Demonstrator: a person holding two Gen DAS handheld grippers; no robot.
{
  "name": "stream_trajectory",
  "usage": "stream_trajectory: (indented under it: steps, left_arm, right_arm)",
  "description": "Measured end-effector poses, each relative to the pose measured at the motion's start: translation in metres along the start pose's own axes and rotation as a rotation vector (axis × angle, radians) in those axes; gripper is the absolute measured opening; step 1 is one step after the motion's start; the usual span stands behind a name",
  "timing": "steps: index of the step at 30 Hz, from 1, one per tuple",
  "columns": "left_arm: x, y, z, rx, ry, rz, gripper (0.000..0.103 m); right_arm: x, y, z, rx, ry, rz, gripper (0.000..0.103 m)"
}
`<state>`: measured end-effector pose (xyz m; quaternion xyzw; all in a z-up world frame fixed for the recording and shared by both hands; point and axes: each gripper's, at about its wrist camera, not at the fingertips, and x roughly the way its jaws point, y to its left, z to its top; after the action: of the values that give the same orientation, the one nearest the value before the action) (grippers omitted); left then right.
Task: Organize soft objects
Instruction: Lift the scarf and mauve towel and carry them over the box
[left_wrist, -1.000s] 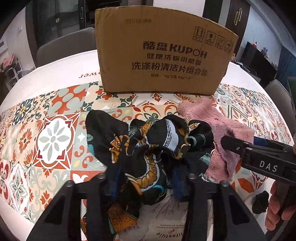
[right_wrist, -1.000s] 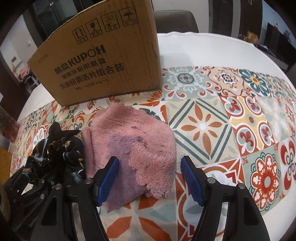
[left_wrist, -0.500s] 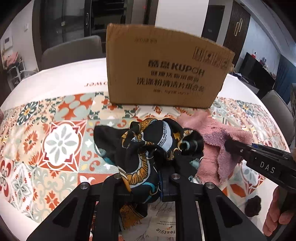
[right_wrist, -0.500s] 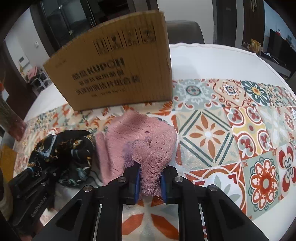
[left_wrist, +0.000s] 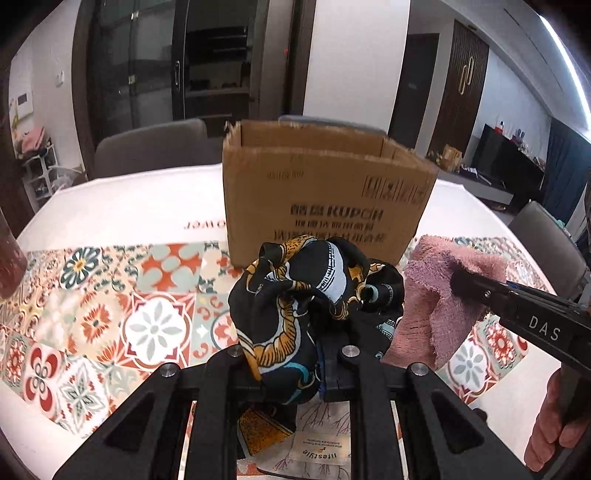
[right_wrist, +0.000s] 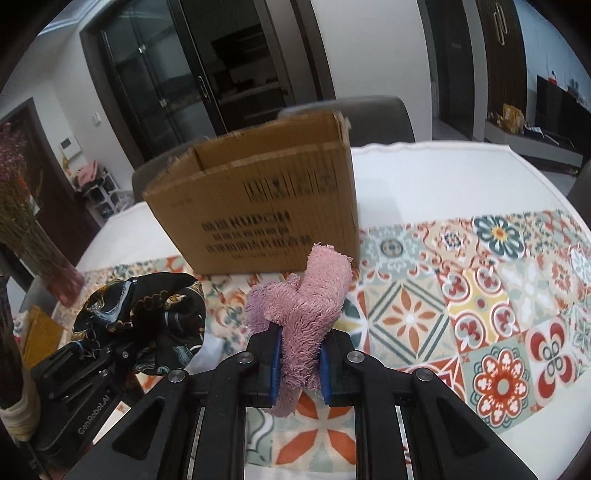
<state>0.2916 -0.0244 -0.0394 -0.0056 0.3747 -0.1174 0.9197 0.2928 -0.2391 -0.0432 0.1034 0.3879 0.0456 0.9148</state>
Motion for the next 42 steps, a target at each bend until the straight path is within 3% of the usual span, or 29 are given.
stream_trajectory:
  steps: [17,30,42]
  left_arm:
    - [-0.062,-0.005,0.051,0.051,-0.140,-0.005,0.019]
    - [-0.087,-0.009,0.089,0.092,-0.202,-0.065,0.019]
    - [-0.081,0.001,0.129,0.079,-0.136,-0.166,0.019]
  right_arm:
    - [-0.062,0.027,0.042,-0.051,-0.127,0.034,0.017]
    - [-0.099,0.040,0.074,-0.079,-0.200,0.068,0.017]
    - [-0.111,0.059,0.119,-0.085,-0.209,0.052,0.017]
